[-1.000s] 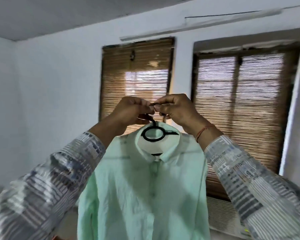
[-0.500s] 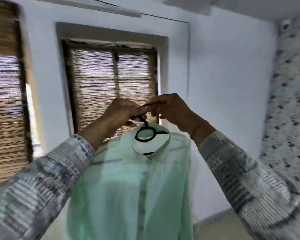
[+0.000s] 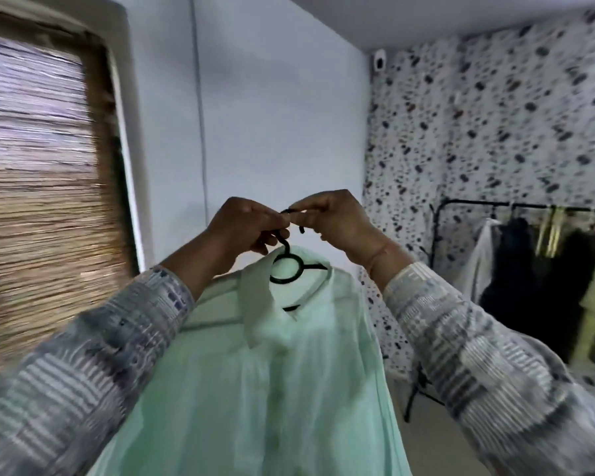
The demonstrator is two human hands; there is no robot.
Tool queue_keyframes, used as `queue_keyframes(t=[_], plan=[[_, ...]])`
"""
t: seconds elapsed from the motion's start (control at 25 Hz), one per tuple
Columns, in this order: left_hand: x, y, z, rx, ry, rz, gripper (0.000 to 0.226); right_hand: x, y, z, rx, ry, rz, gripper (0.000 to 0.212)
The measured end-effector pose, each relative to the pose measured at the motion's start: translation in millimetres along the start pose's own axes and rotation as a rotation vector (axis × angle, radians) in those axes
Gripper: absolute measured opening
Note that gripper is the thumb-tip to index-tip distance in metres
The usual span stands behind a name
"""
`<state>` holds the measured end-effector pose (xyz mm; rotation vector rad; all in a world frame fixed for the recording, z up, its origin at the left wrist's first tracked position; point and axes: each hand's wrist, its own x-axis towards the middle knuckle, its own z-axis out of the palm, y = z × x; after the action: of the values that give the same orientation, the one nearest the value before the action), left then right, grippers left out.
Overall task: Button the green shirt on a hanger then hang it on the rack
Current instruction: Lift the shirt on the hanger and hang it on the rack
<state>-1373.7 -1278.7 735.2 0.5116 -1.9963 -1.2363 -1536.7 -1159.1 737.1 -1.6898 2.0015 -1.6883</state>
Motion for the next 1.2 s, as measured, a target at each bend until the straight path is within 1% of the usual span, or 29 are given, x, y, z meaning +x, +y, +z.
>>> queue_keyframes(t=[0.16, 0.32, 0.4, 0.44, 0.56, 0.68, 0.76, 0.84, 0.92, 1.0, 1.08, 1.2], plan=[[82.5, -7.7, 103.5, -0.084, -0.066, -0.043, 0.016, 33.7, 75.7, -74.9, -0.163, 0.117, 0.108, 0.016], [152.7, -18.2, 194.5, -0.203, -0.1, -0.103, 0.024, 56.1, 148.0, -134.7, -0.174, 0.199, 0.218, 0.008], [190.2, -29.9, 238.7, -0.256, -0.104, -0.105, 0.027, 65.5, 192.1, -163.0, -0.233, 0.25, 0.29, 0.002], [209.4, -37.3, 260.0, -0.271, -0.11, -0.11, 0.026, 70.6, 215.2, -175.4, -0.265, 0.257, 0.324, 0.001], [267.8, -59.1, 317.6, -0.296, -0.148, -0.131, 0.019, 91.3, 280.8, -204.6, -0.342, 0.235, 0.419, 0.008], [329.9, -74.4, 374.3, -0.314, -0.23, -0.121, 0.024, 120.4, 344.6, -231.9, -0.428, 0.177, 0.51, 0.017], [374.3, -80.9, 409.4, -0.325, -0.282, -0.109, 0.023, 144.1, 383.3, -247.5, -0.413, 0.169, 0.552, 0.024], [422.8, -83.7, 448.3, -0.328, -0.342, -0.095, 0.02, 171.3, 417.0, -265.1, -0.418, 0.205, 0.586, 0.025], [469.0, -87.9, 488.2, -0.327, -0.384, -0.057, 0.02, 196.4, 448.9, -282.0, -0.414, 0.284, 0.584, 0.021], [512.5, -91.9, 527.9, -0.332, -0.392, -0.034, 0.022, 220.6, 484.1, -300.8, -0.359, 0.396, 0.607, 0.022], [550.8, -97.2, 565.0, -0.36, -0.394, -0.042, 0.023, 244.8, 515.5, -320.3, -0.322, 0.48, 0.631, 0.03], [602.5, -110.5, 615.7, -0.377, -0.405, -0.081, 0.016, 276.2, 558.0, -349.1, -0.238, 0.497, 0.691, 0.045]])
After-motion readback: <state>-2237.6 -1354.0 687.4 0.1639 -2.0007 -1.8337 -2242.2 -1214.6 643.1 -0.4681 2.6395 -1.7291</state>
